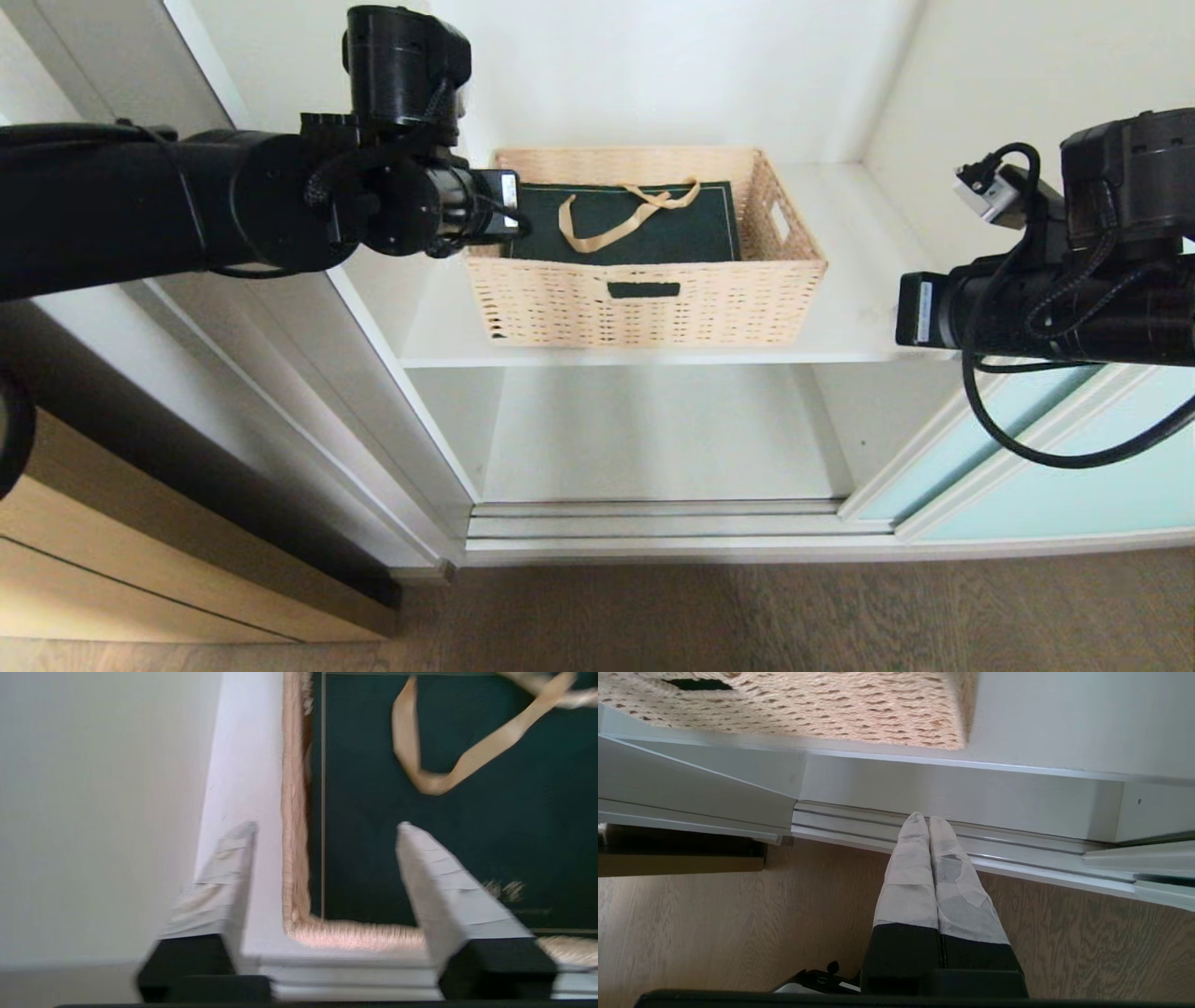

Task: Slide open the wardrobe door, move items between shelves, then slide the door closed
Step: Place the basket on the lower shelf

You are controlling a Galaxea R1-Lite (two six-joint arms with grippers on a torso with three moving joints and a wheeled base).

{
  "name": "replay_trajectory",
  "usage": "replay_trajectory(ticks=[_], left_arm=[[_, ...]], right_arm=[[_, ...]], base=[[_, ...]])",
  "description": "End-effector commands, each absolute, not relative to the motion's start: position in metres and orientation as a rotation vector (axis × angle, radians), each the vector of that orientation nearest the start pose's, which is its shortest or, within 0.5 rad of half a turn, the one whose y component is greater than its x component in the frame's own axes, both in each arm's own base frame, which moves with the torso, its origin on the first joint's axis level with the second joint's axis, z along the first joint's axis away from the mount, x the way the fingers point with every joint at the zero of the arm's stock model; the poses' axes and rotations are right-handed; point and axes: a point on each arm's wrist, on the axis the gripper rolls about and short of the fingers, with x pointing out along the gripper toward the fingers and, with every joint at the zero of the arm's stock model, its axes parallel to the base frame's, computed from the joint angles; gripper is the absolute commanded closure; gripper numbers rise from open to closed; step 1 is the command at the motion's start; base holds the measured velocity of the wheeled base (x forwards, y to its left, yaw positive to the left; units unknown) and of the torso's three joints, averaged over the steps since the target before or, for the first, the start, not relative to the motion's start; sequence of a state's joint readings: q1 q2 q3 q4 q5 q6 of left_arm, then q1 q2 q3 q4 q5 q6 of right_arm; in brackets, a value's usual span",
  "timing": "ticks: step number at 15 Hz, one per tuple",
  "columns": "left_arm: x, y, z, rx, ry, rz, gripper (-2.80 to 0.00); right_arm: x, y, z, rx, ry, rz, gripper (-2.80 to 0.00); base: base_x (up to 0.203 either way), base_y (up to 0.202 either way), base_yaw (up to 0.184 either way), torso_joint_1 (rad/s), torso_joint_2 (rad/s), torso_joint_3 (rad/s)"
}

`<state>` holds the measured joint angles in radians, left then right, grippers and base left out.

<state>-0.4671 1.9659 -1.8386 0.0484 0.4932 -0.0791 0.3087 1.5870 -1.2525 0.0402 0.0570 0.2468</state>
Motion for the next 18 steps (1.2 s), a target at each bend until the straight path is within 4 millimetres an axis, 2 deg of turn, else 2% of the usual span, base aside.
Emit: replay_trajectory(ticks=[1,5,9,12,18], left_arm=[[0.363,-0.174,0.304,0.017,0.180,0.049,-2.80],[0.379,-0.180,0.289,0.013,0.203,0.060,-2.80],[0.400,-0.162,0.284,-0.003,0.204,0.107,-2.80],[0.407,-0.149,0.280,-0.005,0.217,0.126,-2.80],[0.414,-0.146,0.269,-0.046,0.272,0.058,-2.80]], right_arm=[[0.273,0.088,0.275,0.198,0.401,0.315,0.00],[0.275,0.088,0.262,0.198,0.363,0.317,0.00],[0.276,0.089,0.261,0.196,0.364,0.319,0.00],[0.275,0.088,0.259,0.194,0.372,0.318,0.00],[0.273,0.088,0.257,0.195,0.381,0.317,0.00]], base=[[0.000,0.000,0.000,0.000,0.00,0.000],[0.000,0.000,0.000,0.000,0.00,0.000],[0.000,0.000,0.000,0.000,0.00,0.000],[0.000,0.000,0.000,0.000,0.00,0.000],[0.000,0.000,0.000,0.000,0.00,0.000]])
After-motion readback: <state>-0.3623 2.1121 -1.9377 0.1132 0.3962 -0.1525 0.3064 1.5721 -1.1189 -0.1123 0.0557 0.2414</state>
